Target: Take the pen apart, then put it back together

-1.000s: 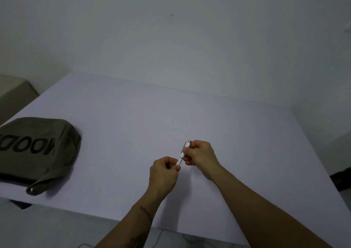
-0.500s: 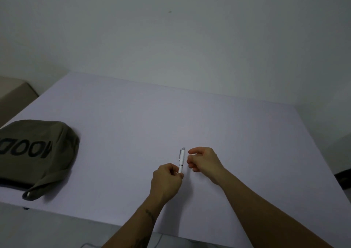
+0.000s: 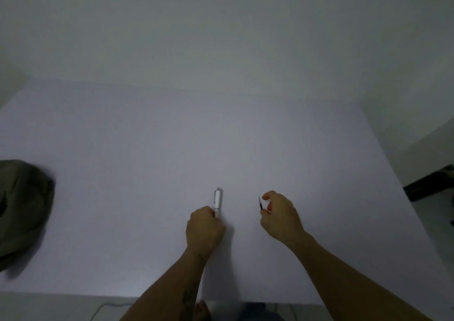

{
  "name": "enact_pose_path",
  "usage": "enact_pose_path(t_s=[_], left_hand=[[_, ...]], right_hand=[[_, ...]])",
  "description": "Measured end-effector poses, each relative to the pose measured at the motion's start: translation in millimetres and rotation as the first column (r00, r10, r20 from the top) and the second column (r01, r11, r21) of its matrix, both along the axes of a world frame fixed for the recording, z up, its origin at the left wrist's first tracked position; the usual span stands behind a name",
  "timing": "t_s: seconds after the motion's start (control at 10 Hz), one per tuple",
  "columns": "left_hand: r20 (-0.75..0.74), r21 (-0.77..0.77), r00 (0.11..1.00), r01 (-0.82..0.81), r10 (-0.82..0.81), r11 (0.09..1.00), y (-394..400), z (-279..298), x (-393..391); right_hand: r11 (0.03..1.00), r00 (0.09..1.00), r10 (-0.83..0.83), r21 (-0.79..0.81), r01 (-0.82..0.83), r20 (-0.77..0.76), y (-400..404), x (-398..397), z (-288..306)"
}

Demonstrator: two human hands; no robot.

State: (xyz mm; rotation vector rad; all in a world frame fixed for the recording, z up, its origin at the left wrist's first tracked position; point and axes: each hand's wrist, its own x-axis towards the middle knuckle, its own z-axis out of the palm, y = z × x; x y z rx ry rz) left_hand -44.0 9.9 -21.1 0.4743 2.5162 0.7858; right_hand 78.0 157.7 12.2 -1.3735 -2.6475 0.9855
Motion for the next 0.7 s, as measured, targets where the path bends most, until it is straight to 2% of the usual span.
enact_pose_path(t_s=[0.3, 0.5, 0.7], left_hand=[[-0.03, -0.026, 0.999, -0.02, 0.019, 0.999, 13, -7, 5], [-0.067, -0.054, 0.997, -0.043, 0.039, 0.998, 15, -2, 6], [-0.167, -0.174, 0.984, 0.04, -0.069, 0.984, 7, 22, 5]], right_hand=[[0.996, 1.0, -0.009, -0.085, 0.01, 0.011, 16, 15, -15], [0.993, 0.999, 0.043, -0.108, -0.044, -0.011, 22, 18, -14], [0.989, 0.994, 0.105, -0.104, -0.107, -0.026, 24, 20, 1]])
